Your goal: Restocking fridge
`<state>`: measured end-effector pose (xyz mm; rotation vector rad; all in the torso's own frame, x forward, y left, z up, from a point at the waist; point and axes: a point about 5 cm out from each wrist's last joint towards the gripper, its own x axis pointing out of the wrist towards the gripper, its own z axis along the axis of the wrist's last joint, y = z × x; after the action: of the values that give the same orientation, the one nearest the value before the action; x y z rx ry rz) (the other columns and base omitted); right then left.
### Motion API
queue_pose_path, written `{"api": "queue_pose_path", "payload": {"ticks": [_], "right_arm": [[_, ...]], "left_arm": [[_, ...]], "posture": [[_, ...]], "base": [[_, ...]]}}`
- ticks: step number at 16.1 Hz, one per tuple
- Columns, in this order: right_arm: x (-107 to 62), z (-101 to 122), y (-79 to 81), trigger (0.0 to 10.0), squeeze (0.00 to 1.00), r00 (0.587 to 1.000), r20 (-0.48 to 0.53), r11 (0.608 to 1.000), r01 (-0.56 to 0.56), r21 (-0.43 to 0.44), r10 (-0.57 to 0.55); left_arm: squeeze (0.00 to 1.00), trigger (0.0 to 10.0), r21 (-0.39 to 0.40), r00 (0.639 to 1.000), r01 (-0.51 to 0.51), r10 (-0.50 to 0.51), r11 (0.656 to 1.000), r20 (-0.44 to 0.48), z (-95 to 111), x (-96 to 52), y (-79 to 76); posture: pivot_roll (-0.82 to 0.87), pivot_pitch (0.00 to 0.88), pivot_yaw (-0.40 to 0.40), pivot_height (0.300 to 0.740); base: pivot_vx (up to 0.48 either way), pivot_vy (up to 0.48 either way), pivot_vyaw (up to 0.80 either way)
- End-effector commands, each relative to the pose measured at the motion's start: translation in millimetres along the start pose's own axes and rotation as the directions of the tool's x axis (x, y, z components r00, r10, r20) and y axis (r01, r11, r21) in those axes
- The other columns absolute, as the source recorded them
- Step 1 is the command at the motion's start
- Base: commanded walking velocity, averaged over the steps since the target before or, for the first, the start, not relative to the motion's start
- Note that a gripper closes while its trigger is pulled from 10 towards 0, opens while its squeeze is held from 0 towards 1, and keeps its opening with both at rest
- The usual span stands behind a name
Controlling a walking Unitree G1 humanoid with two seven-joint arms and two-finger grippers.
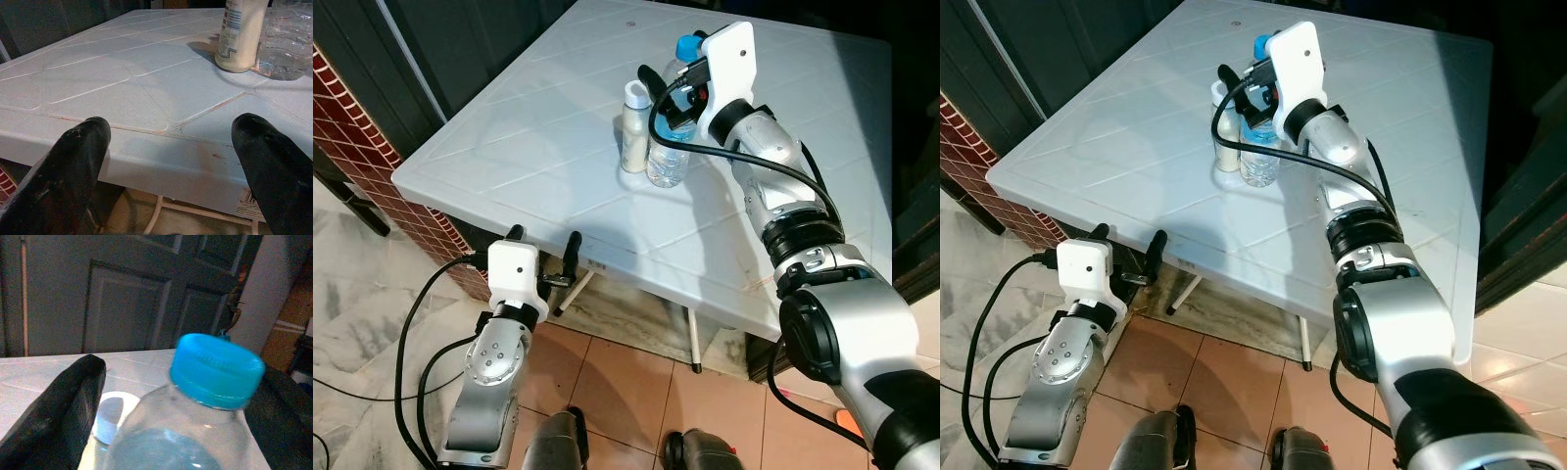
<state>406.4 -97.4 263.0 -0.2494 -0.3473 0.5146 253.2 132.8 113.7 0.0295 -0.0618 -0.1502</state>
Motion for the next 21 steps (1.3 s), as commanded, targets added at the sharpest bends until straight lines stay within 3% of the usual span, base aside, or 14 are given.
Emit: {"api": "queue_pose_path", "payload": {"ticks": [1, 4, 5, 6, 13, 21], "right_arm": [[4.3, 7, 3.4, 10.0, 0.00, 0.999, 0.023, 1.000, -0.023, -0.017, 0.023], [4.3, 9, 6.2, 10.0, 0.00, 0.998, 0.055, 0.999, -0.039, 0.011, 0.039], [4.9, 10, 7.3, 7.3, 0.00, 0.997, 0.063, 0.999, -0.046, 0.022, 0.044], [6.0, 11, 10.4, 0.0, 0.00, 0.996, 0.066, 0.998, -0.057, 0.023, 0.055], [8.3, 12, 18.2, 0.0, 0.00, 0.994, 0.076, 0.996, -0.081, 0.024, 0.079], [2.6, 9, 14.7, 0.0, 0.00, 0.995, 0.068, 0.997, -0.080, 0.013, 0.079]], "left_arm": [[0.00, 10.0, 0.012, 1.000, -0.008, 0.008, 1.000, -0.006, -1, -0.6, 1.4], [0.00, 10.0, 0.013, 1.000, -0.003, 0.003, 1.000, -0.008, -1, -0.1, 1.0], [0.00, 10.0, 0.014, 1.000, -0.002, 0.002, 1.000, -0.009, -2, 0.5, 1.0], [0.00, 10.0, 0.014, 1.000, -0.002, 0.002, 1.000, -0.008, -2, 1.4, 0.9], [0.00, 10.0, 0.016, 1.000, -0.001, 0.001, 1.000, -0.013, -3, 2.0, -0.2], [0.00, 10.0, 0.015, 1.000, 0.002, -0.002, 1.000, -0.016, -4, 3.9, -2.0]], "posture": [[0.12, 0.138, 0.031, 0.740], [0.11, 0.137, 0.034, 0.740], [0.11, 0.134, 0.033, 0.740], [0.11, 0.132, 0.032, 0.740], [0.12, 0.124, 0.029, 0.740], [0.10, 0.120, 0.030, 0.740]], "base": [[0.000, 0.000, 0.00], [0.000, 0.000, 0.00], [0.000, 0.000, 0.00], [0.000, 0.000, 0.00], [0.000, 0.000, 0.00], [0.000, 0.000, 0.00]]}}
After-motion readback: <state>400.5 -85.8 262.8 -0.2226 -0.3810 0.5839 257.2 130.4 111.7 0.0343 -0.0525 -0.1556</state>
